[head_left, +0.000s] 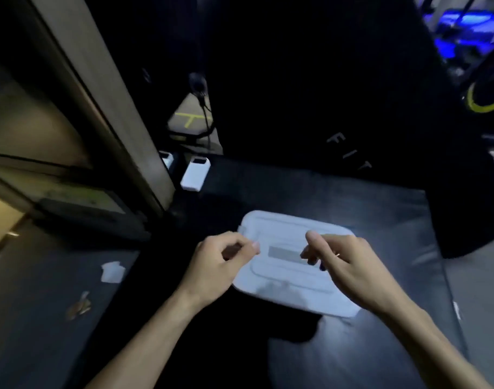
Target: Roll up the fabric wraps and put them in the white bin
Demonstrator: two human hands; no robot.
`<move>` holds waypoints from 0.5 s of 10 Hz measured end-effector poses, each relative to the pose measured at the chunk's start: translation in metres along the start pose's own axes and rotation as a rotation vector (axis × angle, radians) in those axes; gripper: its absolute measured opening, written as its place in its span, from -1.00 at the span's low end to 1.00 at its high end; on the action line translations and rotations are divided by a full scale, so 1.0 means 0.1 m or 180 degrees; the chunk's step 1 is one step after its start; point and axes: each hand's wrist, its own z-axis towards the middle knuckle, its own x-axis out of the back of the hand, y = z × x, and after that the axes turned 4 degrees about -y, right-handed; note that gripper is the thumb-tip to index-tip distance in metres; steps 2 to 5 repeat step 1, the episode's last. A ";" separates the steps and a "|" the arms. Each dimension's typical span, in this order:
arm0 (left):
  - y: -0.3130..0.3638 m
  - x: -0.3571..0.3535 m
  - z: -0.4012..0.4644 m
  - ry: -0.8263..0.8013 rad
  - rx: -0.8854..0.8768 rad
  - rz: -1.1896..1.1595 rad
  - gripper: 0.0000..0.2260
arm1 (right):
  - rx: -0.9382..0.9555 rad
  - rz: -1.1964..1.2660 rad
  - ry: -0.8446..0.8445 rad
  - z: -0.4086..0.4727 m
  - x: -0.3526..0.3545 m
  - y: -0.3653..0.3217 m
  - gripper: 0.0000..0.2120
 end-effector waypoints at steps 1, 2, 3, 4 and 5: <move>0.94 0.50 -0.25 -0.0193 0.0121 -0.0624 -0.64 | -0.0071 0.0628 -0.0390 -0.14 0.54 -0.93 -0.45; 0.94 0.50 -0.25 -0.0193 0.0121 -0.0624 -0.64 | -0.0071 0.0628 -0.0390 -0.14 0.54 -0.93 -0.45; 0.94 0.50 -0.25 -0.0193 0.0121 -0.0624 -0.64 | -0.0071 0.0628 -0.0390 -0.14 0.54 -0.93 -0.45; 0.94 0.50 -0.25 -0.0193 0.0121 -0.0624 -0.64 | -0.0071 0.0628 -0.0390 -0.14 0.54 -0.93 -0.45; 0.94 0.50 -0.25 -0.0193 0.0121 -0.0624 -0.64 | -0.0071 0.0628 -0.0390 -0.14 0.54 -0.93 -0.45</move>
